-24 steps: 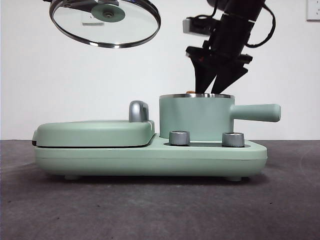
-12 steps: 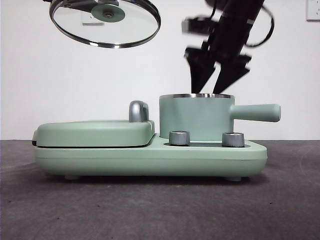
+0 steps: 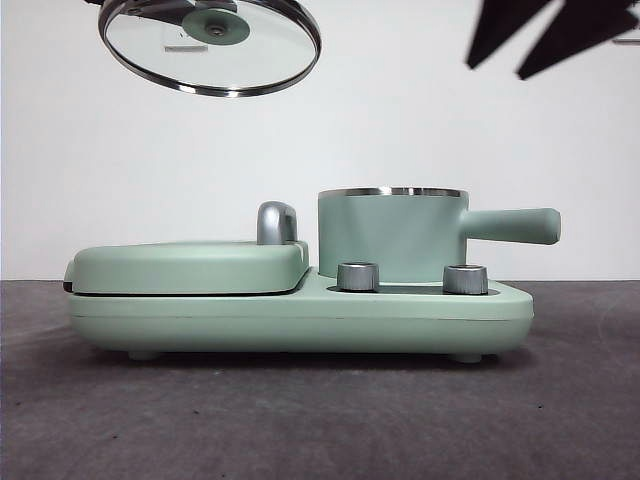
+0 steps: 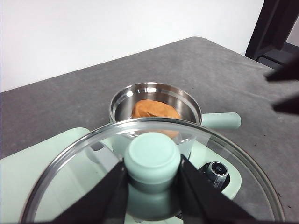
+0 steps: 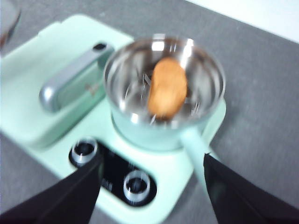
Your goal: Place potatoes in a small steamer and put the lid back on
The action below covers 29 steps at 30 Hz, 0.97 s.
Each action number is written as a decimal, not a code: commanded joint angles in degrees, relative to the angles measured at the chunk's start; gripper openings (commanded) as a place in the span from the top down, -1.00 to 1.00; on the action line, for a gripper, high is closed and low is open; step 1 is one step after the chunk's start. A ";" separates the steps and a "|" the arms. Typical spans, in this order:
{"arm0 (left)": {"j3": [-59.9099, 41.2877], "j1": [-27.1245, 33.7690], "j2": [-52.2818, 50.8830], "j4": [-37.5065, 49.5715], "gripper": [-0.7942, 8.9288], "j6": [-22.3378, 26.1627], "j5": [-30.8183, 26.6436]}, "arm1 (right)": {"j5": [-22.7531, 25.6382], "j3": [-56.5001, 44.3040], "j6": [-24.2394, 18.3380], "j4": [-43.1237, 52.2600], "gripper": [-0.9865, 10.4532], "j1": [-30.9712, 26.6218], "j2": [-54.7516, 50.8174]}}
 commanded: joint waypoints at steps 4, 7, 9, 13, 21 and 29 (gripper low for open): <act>0.83 -0.46 1.68 1.73 0.81 -0.33 0.17 | 0.63 -11.52 3.50 0.55 0.25 0.35 -11.37; 0.83 -0.66 3.72 2.51 0.81 -0.33 0.39 | 0.68 -16.24 4.52 0.33 0.25 0.35 -18.08; 0.83 -1.07 5.42 4.07 0.81 -0.31 0.39 | 0.66 -18.45 5.18 -0.07 0.25 0.35 -22.32; 0.83 -2.19 10.08 10.36 0.81 -0.22 0.42 | 2.60 -19.91 6.80 -4.85 0.25 0.35 -29.03; 2.27 -4.48 21.33 24.17 0.81 0.50 0.37 | 5.05 -19.91 6.78 -12.50 0.25 0.35 -34.64; 11.28 -5.70 32.44 24.59 0.81 4.70 -0.20 | 5.01 -19.91 6.75 -12.81 0.25 0.35 -34.88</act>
